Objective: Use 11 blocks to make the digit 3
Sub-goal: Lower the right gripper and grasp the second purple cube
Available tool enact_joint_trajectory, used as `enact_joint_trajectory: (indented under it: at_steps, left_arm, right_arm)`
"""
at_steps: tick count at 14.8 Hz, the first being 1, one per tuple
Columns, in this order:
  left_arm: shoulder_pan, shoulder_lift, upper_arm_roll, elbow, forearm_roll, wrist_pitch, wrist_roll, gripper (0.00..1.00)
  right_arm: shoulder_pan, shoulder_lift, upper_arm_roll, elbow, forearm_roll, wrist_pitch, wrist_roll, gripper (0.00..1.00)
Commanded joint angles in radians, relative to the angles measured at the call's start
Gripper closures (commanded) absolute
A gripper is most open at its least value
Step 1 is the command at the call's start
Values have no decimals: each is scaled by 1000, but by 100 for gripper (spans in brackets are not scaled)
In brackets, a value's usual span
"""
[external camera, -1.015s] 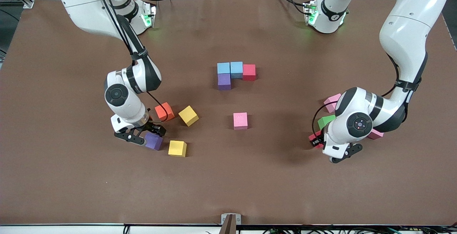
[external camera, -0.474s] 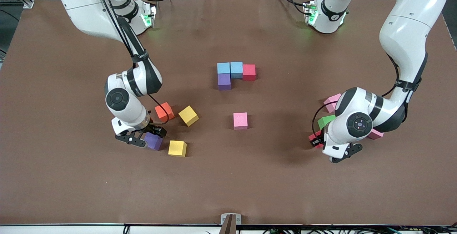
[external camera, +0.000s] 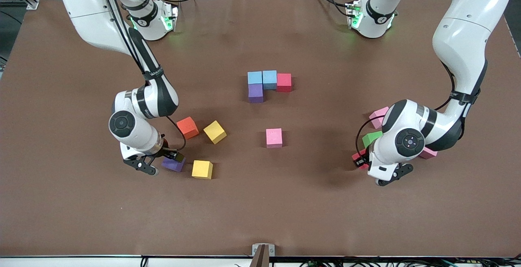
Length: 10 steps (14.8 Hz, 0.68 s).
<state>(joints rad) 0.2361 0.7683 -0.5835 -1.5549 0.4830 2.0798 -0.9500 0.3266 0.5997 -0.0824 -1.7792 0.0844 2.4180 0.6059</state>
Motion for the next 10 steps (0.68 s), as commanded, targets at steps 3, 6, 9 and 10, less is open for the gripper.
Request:
enact_joint_trajectory:
  at_steps: [3, 6, 9, 10]
  left_arm:
    - [-6, 0, 2, 7, -17, -12, -6, 62]
    - [-6, -1, 2, 7, -17, -12, -7, 62]
    - [-6, -6, 2, 7, -17, -12, -7, 62]
    - [-6, -7, 2, 7, -17, -12, -7, 62]
  right_arm:
    - [6, 20, 16, 38, 11, -14, -12, 0]
    - [5, 29, 15, 43, 9, -14, -52, 6]
    - [-6, 31, 15, 43, 0, -13, -80, 8]
    - [-6, 34, 13, 43, 0, -13, -92, 8]
